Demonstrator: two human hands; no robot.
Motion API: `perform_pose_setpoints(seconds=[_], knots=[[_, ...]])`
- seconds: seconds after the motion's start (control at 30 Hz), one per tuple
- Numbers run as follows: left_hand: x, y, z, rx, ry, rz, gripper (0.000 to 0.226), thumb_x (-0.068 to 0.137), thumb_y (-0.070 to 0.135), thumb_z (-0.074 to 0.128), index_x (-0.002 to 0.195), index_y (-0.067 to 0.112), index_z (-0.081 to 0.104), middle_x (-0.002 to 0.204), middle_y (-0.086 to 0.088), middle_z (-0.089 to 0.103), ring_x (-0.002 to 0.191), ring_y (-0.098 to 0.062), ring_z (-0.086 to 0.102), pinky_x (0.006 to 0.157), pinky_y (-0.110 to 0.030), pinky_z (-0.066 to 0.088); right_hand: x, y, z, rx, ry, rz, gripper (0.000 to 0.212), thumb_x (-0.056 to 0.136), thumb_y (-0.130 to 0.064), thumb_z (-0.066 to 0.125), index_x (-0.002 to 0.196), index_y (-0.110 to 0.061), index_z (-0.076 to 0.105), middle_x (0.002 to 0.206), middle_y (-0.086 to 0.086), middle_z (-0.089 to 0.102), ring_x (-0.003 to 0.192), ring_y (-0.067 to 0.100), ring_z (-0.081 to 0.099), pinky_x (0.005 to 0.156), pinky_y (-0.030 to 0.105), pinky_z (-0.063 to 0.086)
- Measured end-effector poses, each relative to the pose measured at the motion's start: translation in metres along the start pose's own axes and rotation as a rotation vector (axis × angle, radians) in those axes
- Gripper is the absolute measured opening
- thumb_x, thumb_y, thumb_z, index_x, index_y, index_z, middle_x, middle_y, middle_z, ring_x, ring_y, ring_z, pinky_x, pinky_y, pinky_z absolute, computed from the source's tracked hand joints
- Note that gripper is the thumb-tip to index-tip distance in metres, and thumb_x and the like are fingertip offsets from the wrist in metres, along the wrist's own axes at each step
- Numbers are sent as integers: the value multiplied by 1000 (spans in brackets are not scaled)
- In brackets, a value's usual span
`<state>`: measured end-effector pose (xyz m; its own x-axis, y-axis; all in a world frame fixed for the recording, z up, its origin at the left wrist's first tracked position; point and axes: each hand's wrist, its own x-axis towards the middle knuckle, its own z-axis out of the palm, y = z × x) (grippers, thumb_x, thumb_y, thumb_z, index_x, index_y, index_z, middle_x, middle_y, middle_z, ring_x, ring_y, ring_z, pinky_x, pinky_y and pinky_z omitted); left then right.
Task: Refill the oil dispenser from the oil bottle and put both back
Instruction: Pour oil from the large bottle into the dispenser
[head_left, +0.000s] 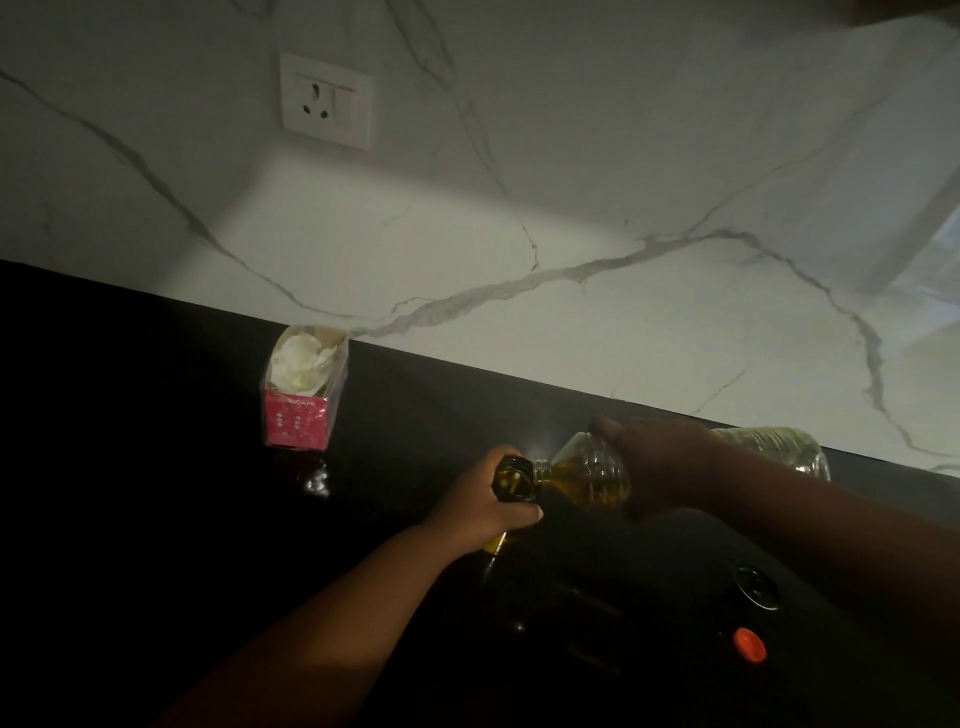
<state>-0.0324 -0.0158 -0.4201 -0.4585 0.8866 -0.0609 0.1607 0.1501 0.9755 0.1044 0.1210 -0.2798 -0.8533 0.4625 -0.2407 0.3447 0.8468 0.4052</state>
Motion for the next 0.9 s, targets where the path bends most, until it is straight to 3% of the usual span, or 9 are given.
perform_pose_setpoints(seconds=[0.1, 0.23, 0.33, 0.6, 0.8, 0.9], knots=[[-1, 0, 0, -6, -3, -8, 56, 70, 26, 82, 109, 48, 49, 110, 0, 62, 103, -19, 64, 94, -48, 54, 0, 0, -1, 2, -12, 5, 95, 62, -43, 82, 138, -27, 26, 124, 2, 60, 108, 22, 61, 79, 32, 49], [0, 1, 0, -10, -2, -16, 57, 64, 33, 82, 99, 61, 47, 110, 2, 63, 104, -20, 64, 94, -50, 54, 0, 0, -2, -1, -5, -3, 92, 62, -42, 82, 135, -27, 28, 121, 2, 61, 105, 22, 62, 75, 30, 47], [1, 2, 0, -5, -8, -24, 57, 69, 28, 83, 102, 57, 46, 112, 2, 61, 105, -19, 63, 95, -50, 53, 0, 0, -2, -10, -3, 4, 91, 62, -43, 81, 135, -27, 28, 120, 2, 61, 104, 22, 62, 71, 29, 45], [-1, 3, 0, -8, -12, -13, 55, 76, 21, 81, 110, 46, 46, 110, 4, 59, 104, -17, 61, 94, -44, 53, 1, 1, -1, 0, 3, -9, 93, 62, -42, 81, 136, -27, 27, 121, 2, 61, 105, 23, 62, 80, 34, 53], [-1, 2, 0, -10, -4, -21, 59, 73, 24, 82, 115, 45, 46, 112, 3, 59, 105, -18, 62, 96, -48, 53, 0, 0, -3, -9, -18, -17, 96, 60, -44, 83, 136, -26, 27, 123, 3, 60, 108, 23, 61, 84, 36, 53], [-1, 3, 0, -12, -4, -17, 56, 73, 24, 82, 108, 50, 47, 111, 3, 59, 105, -18, 62, 96, -48, 53, 0, -1, -4, -25, -13, -11, 95, 62, -43, 82, 137, -26, 27, 123, 2, 60, 108, 22, 61, 82, 34, 51]])
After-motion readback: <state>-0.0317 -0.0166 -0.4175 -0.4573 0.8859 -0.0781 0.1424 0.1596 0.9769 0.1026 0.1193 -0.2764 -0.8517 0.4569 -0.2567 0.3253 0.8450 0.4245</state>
